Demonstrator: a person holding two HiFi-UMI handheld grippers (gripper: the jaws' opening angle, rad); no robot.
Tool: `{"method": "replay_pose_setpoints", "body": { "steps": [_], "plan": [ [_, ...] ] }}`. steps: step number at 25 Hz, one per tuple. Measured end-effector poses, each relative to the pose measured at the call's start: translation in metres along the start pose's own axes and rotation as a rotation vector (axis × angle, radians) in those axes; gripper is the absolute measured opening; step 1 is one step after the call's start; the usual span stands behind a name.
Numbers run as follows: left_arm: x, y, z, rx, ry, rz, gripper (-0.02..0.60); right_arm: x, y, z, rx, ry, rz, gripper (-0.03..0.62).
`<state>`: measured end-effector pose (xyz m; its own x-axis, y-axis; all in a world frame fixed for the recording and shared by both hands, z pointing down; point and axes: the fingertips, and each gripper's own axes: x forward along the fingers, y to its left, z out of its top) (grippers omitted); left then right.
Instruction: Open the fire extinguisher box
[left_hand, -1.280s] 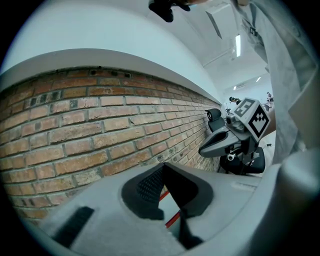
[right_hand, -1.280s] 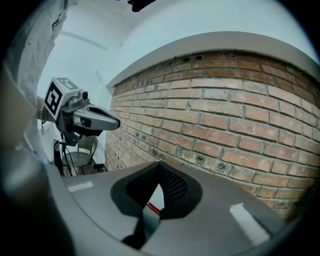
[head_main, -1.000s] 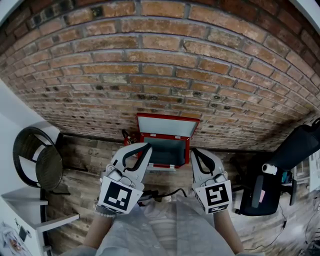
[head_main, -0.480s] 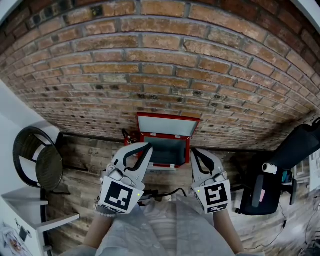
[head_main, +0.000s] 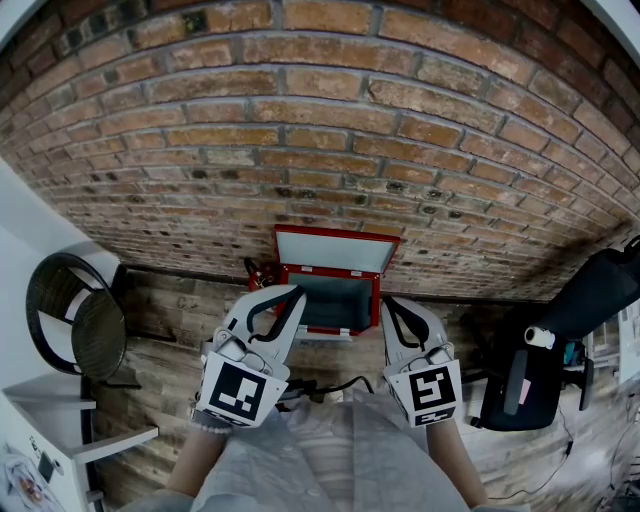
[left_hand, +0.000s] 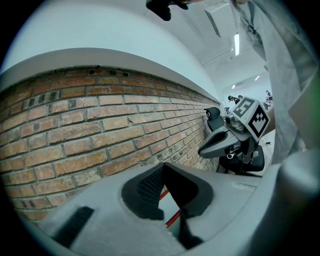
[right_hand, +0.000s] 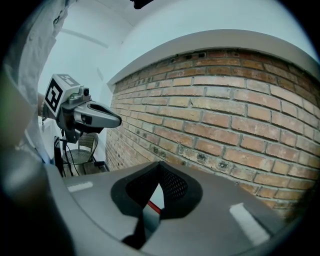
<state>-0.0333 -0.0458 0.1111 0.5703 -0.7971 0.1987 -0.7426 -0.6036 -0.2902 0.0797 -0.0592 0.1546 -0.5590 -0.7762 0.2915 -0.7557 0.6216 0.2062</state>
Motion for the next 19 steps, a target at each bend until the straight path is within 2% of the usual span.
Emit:
{"method": "replay_pose_setpoints", "body": {
  "steps": [19],
  "plan": [
    [0.0015, -0.0023, -0.0029, 0.003, 0.012, -0.004, 0.0, 0.0008, 0.001, -0.004, -0.004, 0.013, 0.007, 0.006]
  ]
}}
